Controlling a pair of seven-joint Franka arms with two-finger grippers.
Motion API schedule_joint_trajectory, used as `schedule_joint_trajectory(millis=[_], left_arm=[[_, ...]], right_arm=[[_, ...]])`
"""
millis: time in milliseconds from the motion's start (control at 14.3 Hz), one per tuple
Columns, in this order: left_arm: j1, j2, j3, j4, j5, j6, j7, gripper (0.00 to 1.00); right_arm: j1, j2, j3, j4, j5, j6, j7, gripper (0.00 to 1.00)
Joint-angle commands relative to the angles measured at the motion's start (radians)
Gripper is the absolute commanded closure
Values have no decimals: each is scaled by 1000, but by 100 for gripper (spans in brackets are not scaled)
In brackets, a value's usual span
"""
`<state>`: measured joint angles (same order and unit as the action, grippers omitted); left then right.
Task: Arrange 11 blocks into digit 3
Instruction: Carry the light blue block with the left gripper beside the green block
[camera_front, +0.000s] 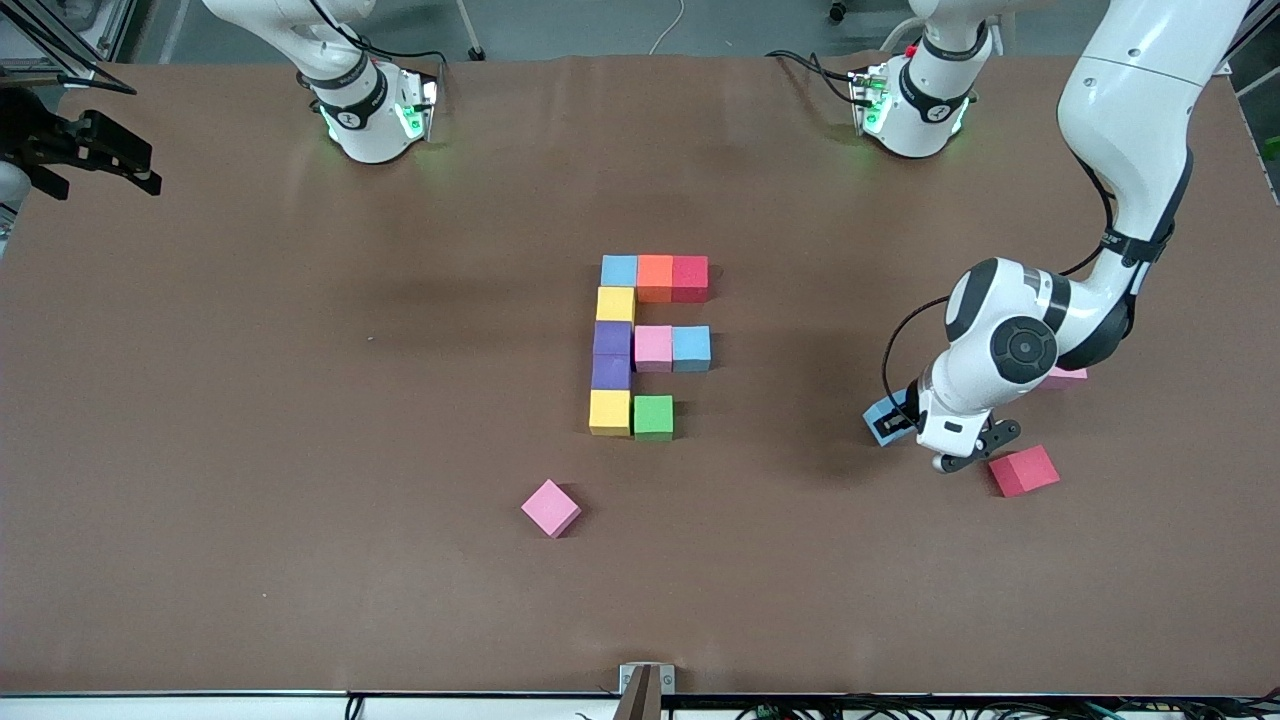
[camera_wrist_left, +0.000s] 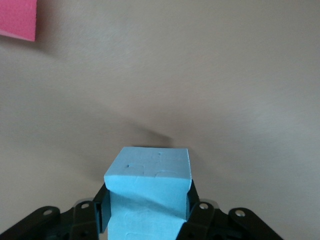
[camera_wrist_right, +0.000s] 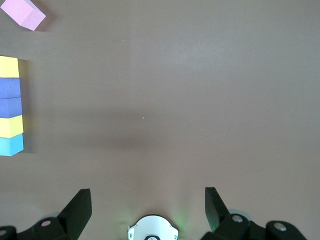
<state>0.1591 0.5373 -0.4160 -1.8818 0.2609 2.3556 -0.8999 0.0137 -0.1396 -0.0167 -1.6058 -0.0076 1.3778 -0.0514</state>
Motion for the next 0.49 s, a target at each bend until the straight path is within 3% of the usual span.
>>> schedule_joint_trajectory(millis=[0, 419], left_arm=[[-51, -1, -20, 119, -2, -108, -140, 78], [-268, 147, -18, 392, -45, -171, -545, 87]], right_arm=[[-6, -17, 3, -13, -3, 1, -7, 0], [-4, -17, 3, -13, -3, 1, -7, 0]])
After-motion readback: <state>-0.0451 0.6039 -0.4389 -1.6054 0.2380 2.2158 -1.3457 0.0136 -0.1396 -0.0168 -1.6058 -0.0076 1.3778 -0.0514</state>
